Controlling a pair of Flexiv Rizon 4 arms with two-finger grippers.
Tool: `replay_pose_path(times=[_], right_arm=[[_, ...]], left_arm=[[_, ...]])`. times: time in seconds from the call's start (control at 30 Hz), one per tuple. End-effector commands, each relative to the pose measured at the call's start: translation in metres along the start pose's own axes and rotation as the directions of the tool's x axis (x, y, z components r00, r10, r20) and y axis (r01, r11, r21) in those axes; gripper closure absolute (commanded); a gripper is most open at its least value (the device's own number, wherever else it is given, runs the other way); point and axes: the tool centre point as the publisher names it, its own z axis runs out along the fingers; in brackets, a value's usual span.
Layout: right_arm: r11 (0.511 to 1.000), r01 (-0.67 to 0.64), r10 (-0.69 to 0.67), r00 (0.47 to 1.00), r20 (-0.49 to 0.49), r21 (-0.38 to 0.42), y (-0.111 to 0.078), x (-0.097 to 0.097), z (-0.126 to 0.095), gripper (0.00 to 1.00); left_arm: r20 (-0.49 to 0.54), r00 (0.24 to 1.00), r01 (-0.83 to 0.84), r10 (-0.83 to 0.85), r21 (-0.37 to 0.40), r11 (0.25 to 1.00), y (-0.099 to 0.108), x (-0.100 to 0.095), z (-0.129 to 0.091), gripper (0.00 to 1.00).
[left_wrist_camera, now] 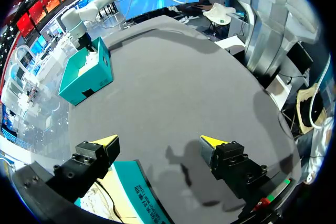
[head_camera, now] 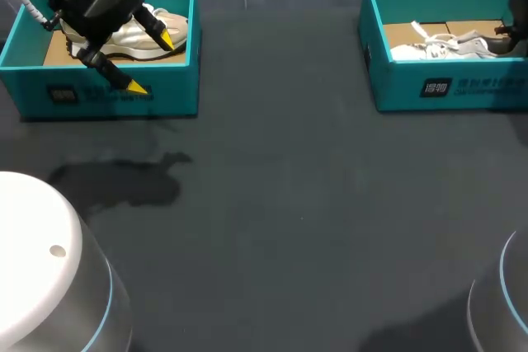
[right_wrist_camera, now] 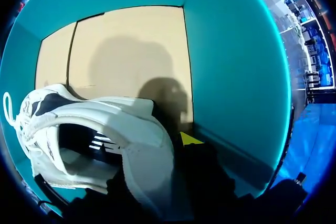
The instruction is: Take the shoe out of the shoebox, open the shoe tongue, remove and reinsert the insole, then place the shoe into the shoebox
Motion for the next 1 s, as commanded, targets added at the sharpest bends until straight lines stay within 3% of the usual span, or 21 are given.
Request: replay_pose_path(times=[0.03, 0.23, 0.27, 0.33, 0.4, 1.0], right_arm=[[1.000, 0.002, -0.002, 1.000, 0.000, 0.005, -0.002, 0.001, 0.000, 1.00], [1.000, 0.015, -0.015, 1.000, -0.009, 0.007, -0.003, 0.004, 0.001, 1.00], [1.000, 0.017, -0.017, 1.000, -0.011, 0.007, -0.003, 0.005, 0.001, 0.97], [1.000, 0.019, -0.019, 1.000, -0.014, 0.006, -0.002, 0.006, 0.001, 0.80], [1.000, 0.021, -0.021, 1.000, -0.014, 0.005, -0.002, 0.007, 0.001, 0.75], [1.000, 0.022, -0.022, 1.000, -0.016, 0.007, -0.003, 0.009, -0.009, 0.58]], left_arm=[[-0.002, 1.000, -0.001, 0.001, -0.002, 1.000, 0.000, -0.001, 0.000, 0.00], [-0.002, 1.000, -0.001, 0.001, -0.002, 1.000, 0.000, -0.001, 0.000, 0.00], [-0.002, 1.000, -0.001, 0.001, -0.002, 1.000, 0.000, -0.001, 0.000, 0.00], [-0.002, 1.000, -0.001, 0.001, -0.002, 1.000, 0.000, -0.001, 0.000, 0.00], [-0.002, 1.000, -0.001, 0.001, -0.002, 1.000, 0.000, -0.001, 0.000, 0.00], [-0.002, 1.000, -0.001, 0.001, -0.002, 1.000, 0.000, -0.001, 0.000, 0.00]])
